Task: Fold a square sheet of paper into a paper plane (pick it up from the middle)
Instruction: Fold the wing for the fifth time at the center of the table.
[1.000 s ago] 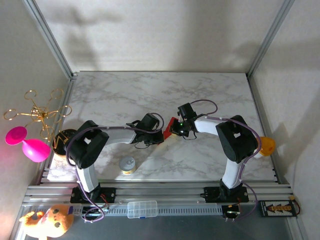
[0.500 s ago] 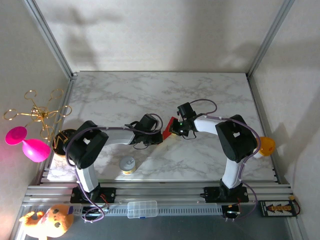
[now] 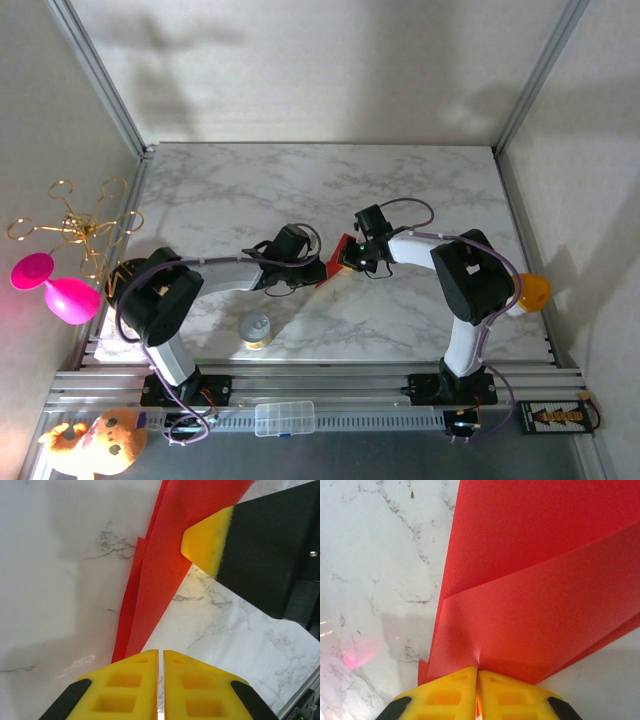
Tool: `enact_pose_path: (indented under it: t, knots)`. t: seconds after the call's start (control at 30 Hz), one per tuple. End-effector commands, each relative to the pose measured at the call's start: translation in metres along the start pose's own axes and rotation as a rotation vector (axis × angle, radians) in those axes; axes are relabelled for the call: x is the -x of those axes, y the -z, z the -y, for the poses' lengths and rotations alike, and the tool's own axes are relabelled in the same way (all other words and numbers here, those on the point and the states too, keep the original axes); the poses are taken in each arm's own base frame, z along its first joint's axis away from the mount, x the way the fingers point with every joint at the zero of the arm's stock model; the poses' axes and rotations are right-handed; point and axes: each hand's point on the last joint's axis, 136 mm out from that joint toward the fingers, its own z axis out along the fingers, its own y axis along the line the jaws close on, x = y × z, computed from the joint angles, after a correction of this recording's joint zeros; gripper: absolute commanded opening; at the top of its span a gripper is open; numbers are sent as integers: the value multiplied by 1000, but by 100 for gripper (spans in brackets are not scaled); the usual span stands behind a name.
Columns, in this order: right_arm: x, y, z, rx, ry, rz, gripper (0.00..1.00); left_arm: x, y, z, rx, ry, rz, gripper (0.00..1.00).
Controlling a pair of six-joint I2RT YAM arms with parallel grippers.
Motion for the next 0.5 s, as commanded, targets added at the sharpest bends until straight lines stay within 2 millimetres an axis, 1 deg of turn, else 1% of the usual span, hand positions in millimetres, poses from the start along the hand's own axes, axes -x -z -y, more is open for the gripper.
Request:
enact_pose_path:
  t: [0.0, 0.47]
  knots:
    - [-33, -18, 67, -228, -52, -92, 12, -11, -9, -11, 30, 21, -31, 11]
    - [-36, -19, 70, -236, -51, -97, 12, -35, -18, -60, 183, 8, -95, 9]
